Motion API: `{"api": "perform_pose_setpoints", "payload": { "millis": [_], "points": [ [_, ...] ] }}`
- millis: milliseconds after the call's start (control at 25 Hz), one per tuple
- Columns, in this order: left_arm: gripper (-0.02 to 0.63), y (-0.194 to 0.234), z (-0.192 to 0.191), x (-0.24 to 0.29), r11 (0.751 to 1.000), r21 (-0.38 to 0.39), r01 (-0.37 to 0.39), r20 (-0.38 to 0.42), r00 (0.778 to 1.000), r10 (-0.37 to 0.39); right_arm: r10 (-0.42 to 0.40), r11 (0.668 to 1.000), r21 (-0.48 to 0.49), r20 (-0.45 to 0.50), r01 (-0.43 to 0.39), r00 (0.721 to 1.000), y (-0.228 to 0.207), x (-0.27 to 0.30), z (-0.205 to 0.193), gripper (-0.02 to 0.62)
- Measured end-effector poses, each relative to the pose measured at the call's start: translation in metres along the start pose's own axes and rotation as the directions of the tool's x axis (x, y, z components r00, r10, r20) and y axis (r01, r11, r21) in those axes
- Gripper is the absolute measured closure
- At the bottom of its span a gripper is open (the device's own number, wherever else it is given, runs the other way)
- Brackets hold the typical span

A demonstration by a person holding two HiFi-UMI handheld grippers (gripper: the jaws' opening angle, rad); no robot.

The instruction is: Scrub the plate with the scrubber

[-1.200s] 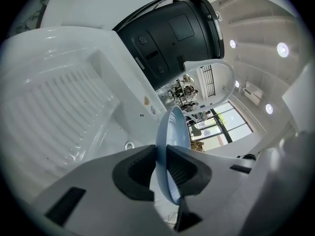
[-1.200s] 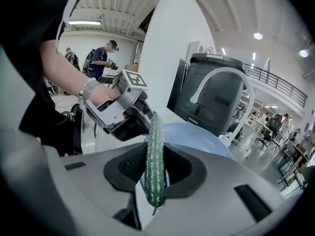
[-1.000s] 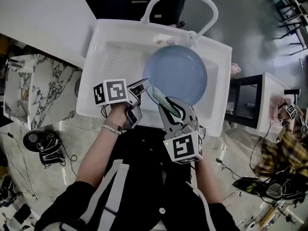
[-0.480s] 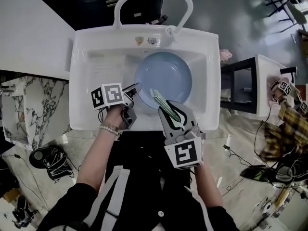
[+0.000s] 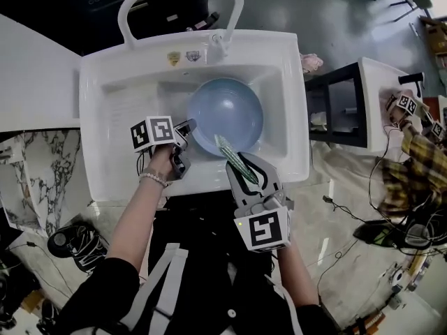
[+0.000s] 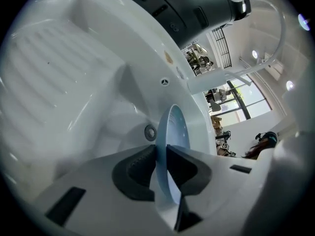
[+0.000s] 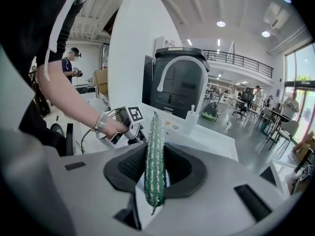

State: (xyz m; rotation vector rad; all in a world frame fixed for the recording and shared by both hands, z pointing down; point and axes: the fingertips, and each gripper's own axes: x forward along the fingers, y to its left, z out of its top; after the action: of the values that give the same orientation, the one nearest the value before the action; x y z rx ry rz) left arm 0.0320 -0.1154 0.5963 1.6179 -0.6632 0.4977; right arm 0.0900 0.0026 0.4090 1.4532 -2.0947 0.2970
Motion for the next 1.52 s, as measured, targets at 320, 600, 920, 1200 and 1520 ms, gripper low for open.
{"api": "perform_pose_setpoints", "payload": {
  "millis": [320,600,920,1200,1520],
  "points": [
    [0.545,0.022,-0.005,0.024,0.998,-0.006,-0.056,-0.048,0.997,0.055,-0.001,0.999,0.038,-0.025,0.002,1.0,0.0,-0.003,-0.013,0.5],
    [0.548,0.032,-0.001,0.036,0.997,-0.012,-0.077,-0.035,0.996,0.076,0.003,0.998,0.061,-0.045,0.0,0.999,0.001,-0.003,-0.022,0.5],
    [0.565,0.052,-0.008,0.05,0.987,-0.001,-0.16,-0.065,0.985,0.16,-0.007,0.997,0.074,-0.068,0.012,0.998,-0.003,-0.001,-0.03,0.5],
    [0.572,0.062,-0.011,0.058,0.981,0.025,-0.195,-0.09,0.976,0.196,-0.015,0.997,0.079,-0.076,0.021,0.997,-0.007,-0.003,-0.034,0.5],
    [0.402,0.047,-0.001,0.059,0.988,0.067,-0.142,-0.048,0.988,0.145,-0.004,0.997,0.079,-0.07,0.009,0.998,-0.006,0.0,-0.034,0.5]
  ]
}}
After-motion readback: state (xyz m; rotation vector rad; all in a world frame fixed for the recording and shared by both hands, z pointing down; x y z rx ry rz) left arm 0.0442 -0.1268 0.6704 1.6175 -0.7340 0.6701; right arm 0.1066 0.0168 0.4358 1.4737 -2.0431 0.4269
